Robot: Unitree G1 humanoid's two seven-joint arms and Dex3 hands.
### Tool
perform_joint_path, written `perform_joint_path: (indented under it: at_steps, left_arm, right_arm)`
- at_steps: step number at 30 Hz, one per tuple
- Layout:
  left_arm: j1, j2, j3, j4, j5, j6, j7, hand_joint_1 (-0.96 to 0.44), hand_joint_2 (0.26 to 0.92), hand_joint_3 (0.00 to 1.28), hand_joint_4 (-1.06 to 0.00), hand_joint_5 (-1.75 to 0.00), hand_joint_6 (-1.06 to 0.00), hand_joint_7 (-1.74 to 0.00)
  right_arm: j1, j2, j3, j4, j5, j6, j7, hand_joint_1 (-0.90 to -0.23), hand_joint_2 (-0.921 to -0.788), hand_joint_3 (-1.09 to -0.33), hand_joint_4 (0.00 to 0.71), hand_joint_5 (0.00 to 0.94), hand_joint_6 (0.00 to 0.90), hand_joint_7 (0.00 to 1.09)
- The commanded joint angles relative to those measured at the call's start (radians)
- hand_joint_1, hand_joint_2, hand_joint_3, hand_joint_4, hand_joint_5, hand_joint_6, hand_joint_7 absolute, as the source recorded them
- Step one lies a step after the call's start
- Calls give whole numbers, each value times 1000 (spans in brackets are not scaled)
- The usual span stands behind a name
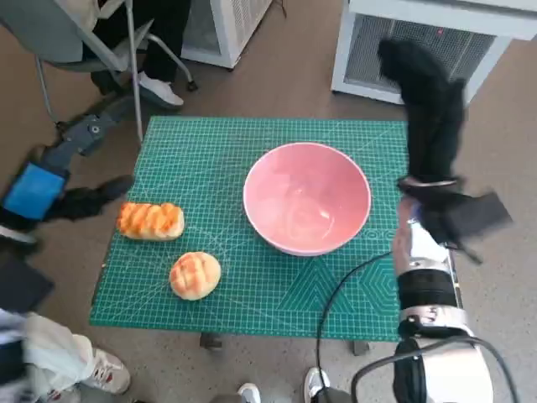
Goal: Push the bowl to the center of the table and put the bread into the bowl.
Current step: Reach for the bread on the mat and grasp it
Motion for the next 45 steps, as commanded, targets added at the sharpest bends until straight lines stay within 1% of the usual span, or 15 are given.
perform_joint_path:
  at_steps: [1, 3, 7, 13, 19, 31, 43, 45]
  left_arm:
    - [-56, 46, -82, 58, 41, 69, -86, -500, 905, 66, -236, 0, -338, -3]
    - [-70, 50, -102, 75, 48, 87, -102, -495, 891, 42, -235, 0, -339, -3]
    - [-106, 52, -160, 123, 89, 111, -126, -482, 862, 11, -231, 0, -348, -7]
    - [-170, 36, -249, 217, 171, 115, -129, -448, 837, 1, -225, 0, -356, -10]
    - [-235, 12, -333, 319, 267, 88, -92, -436, 827, 5, -226, -1, -363, -11]
    - [-330, -58, -443, 487, 386, 92, -31, -379, 816, 0, -236, -3, -373, -13]
    - [-391, -139, -536, 651, 468, 101, 34, -328, 813, 0, -266, -9, -401, -24]
    - [-399, -153, -548, 679, 478, 99, 43, -315, 814, 1, -286, -16, -417, -31]
  right_arm:
    - [69, 4, 31, -73, 39, 19, 66, -589, -921, -841, 271, 34, -1, 661]
    - [77, 4, 36, -92, 41, 24, 71, -595, -921, -834, 271, 34, -1, 660]
    - [97, 7, 45, -135, 34, 19, 71, -599, -921, -822, 274, 36, -1, 657]
    - [113, 11, 55, -167, 26, 6, 66, -615, -921, -809, 277, 38, -1, 660]
    - [116, 12, 55, -172, 34, -1, 69, -620, -921, -803, 280, 39, -1, 671]
    - [130, 11, 59, -207, 53, 17, 73, -613, -921, -818, 273, 37, -1, 675]
    - [142, 16, 61, -222, 47, 23, 60, -611, -921, -818, 268, 38, -1, 672]
    - [145, 17, 62, -229, 46, 25, 58, -610, -921, -817, 269, 39, -1, 672]
